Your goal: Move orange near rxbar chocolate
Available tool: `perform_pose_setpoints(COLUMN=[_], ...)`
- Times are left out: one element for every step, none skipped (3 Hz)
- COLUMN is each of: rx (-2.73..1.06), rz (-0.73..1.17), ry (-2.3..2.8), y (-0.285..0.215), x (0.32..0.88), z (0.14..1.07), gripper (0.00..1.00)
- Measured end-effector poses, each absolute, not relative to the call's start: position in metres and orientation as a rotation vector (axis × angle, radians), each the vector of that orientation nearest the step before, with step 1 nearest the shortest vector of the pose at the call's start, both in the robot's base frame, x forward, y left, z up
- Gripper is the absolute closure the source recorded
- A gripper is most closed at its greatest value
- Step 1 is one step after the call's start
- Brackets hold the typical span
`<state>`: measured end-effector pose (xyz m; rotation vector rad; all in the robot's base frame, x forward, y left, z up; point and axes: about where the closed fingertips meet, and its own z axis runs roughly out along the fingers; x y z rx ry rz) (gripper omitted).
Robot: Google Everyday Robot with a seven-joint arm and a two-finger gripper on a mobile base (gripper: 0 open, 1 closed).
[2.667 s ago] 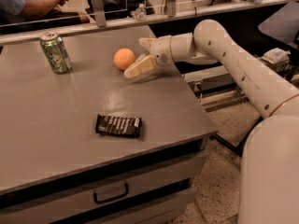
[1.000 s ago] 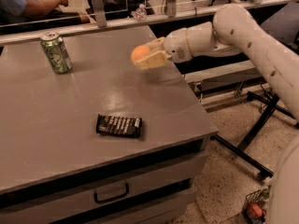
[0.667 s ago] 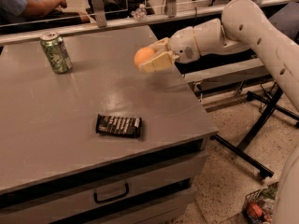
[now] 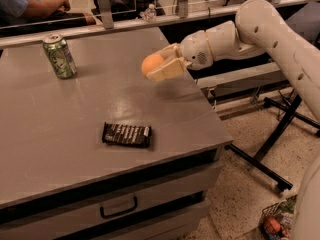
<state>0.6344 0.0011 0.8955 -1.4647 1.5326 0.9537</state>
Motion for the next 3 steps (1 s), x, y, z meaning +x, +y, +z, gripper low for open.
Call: perform_pose_setpoints(rx=[-1.545, -1.636, -1.686], rz=[0.973, 0.981, 1.003], ry=[1.477, 1.414, 1.377], y=[0.019, 0.042, 0.059], x=[0.61, 0.581, 0.56], z=[0.899, 0.901, 0.896], gripper=[1.0, 1.0, 1.0])
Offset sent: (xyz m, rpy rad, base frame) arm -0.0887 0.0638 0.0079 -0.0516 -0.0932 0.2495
